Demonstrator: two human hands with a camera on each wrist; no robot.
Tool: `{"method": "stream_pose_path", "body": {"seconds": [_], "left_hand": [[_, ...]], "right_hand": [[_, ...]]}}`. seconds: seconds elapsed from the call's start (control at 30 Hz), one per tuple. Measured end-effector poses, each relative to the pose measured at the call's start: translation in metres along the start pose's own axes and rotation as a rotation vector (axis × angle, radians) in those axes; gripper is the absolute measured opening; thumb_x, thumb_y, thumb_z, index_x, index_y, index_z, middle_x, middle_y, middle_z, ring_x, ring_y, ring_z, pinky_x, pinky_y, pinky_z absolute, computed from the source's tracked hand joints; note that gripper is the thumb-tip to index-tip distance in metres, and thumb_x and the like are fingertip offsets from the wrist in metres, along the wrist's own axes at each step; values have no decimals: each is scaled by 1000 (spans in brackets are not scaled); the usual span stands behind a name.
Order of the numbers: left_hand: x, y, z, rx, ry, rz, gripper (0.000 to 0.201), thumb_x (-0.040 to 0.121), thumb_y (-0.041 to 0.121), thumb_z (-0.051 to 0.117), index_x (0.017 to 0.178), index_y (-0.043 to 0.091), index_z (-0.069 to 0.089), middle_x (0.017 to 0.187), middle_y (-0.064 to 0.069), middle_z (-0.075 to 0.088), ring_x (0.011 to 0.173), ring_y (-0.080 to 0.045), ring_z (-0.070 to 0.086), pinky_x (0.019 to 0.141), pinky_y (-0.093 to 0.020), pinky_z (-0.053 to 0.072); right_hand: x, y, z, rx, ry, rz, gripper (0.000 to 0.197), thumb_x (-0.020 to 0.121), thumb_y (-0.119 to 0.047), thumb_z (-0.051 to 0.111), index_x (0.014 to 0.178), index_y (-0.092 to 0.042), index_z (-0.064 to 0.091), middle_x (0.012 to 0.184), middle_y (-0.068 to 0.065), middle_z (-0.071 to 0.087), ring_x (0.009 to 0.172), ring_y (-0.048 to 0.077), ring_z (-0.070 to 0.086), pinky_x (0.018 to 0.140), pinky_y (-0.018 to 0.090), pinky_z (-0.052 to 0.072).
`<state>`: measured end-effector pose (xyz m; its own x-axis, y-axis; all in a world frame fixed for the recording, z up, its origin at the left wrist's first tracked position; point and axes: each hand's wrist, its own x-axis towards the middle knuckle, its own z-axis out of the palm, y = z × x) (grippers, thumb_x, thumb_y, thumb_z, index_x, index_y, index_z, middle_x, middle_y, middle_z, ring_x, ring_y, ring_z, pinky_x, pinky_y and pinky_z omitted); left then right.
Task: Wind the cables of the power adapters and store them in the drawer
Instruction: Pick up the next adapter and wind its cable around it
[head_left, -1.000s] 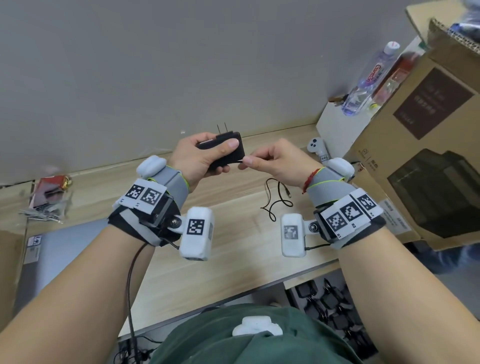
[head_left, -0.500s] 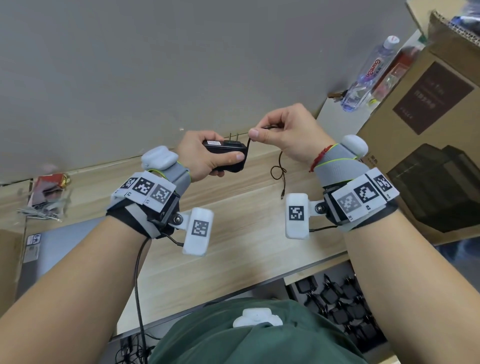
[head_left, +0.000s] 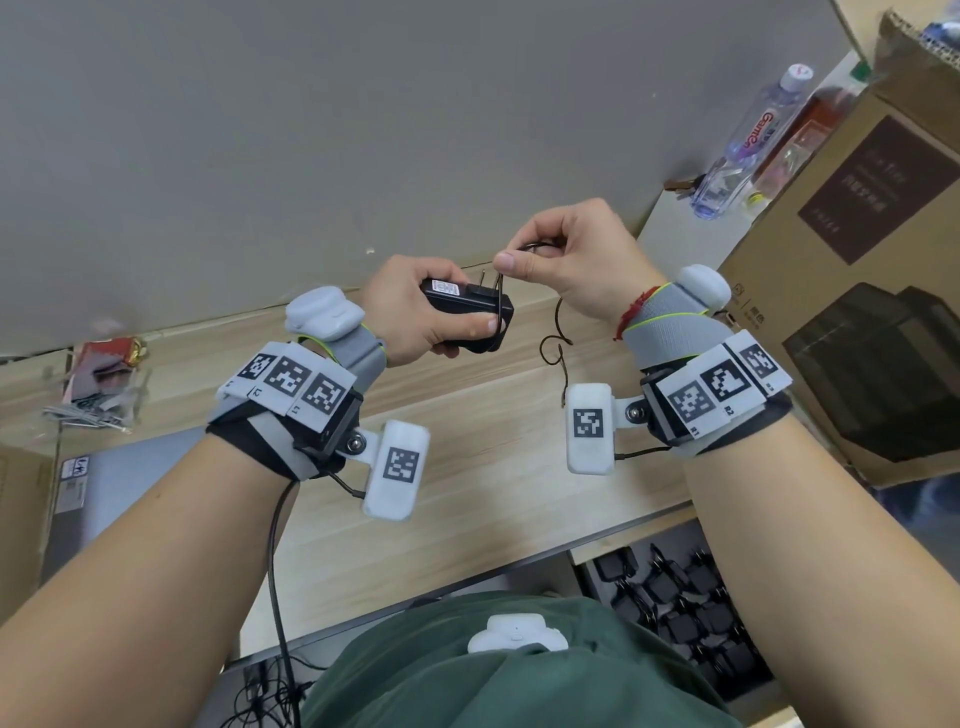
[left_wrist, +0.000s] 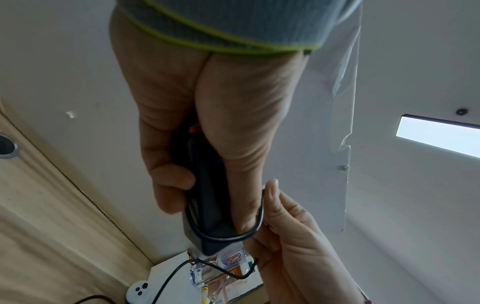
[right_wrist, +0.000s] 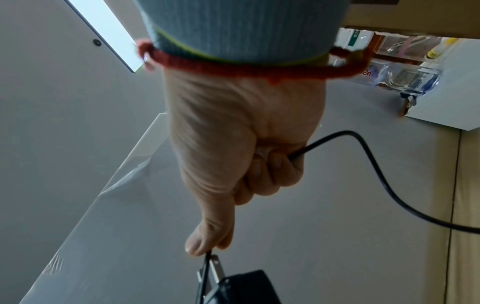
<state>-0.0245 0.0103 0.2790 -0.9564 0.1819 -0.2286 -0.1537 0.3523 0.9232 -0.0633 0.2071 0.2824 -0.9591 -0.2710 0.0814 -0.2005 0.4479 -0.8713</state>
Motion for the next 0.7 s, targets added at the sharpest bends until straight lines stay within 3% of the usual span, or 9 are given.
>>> {"method": "stream_pose_path", "body": {"seconds": [0.17,0.23,0.3,0.37,0.43,0.5,0.57,0.63,0.7], "left_hand": [[-5,4,-2,5,-26,25,29,70,11,86,89,6,65,68,-7,67,51,-25,63,48,-27,52],[-3,2,-3,34,-11,5,32,69,15,87,90,4,66,68,-7,69,53,-27,63,54,-33,53],[-3,0,-5,46,-6,-16,30,69,17,88,88,7,67,69,-10,70,55,-29,64,60,-39,54],[-6,0,-5,39,-19,-14,28,70,15,87,87,6,66,70,-12,70,55,-29,64,59,-38,53],[-10,3,-2,30,-39,13,29,71,11,85,89,1,65,68,-12,68,52,-26,63,51,-29,51],[-15,6,-1,8,-41,39,29,73,7,84,92,-2,64,68,-13,67,49,-22,61,46,-25,48],[-17,9,-2,-33,-37,58,28,74,6,82,94,-3,64,69,-13,66,48,-20,61,45,-23,48],[-19,11,-2,-65,-26,78,23,74,5,82,89,2,65,68,-13,67,49,-21,62,46,-24,48],[-21,13,-3,-96,2,101,19,74,6,82,82,9,65,67,-13,67,51,-24,62,48,-26,50]], "right_hand": [[-2,1,2,38,21,2,18,75,-41,79,67,-28,70,64,-9,61,63,8,47,67,29,44],[-4,-2,1,56,35,-10,16,81,-29,80,70,-26,68,52,-19,53,54,-1,40,62,19,38],[-5,-5,0,52,48,-26,17,82,-23,79,70,-24,67,45,-21,48,49,-1,38,59,15,35],[-5,-5,2,48,55,-39,17,80,-28,80,67,-27,68,51,-18,53,55,2,41,62,21,39],[-6,-3,5,51,40,-30,16,78,-34,80,66,-28,70,61,-8,58,62,11,42,65,28,40],[-8,-2,9,60,28,-16,16,80,-33,78,68,-26,70,65,0,56,63,13,41,64,28,38],[-11,1,11,84,24,-16,17,85,-28,75,70,-25,69,63,-3,56,61,9,41,62,25,37],[-13,5,15,94,10,-10,18,90,-24,70,72,-26,70,64,-6,60,63,7,46,63,24,39],[-16,7,21,109,-3,-2,18,94,-23,66,77,-24,72,72,2,60,70,12,47,68,28,40]]}}
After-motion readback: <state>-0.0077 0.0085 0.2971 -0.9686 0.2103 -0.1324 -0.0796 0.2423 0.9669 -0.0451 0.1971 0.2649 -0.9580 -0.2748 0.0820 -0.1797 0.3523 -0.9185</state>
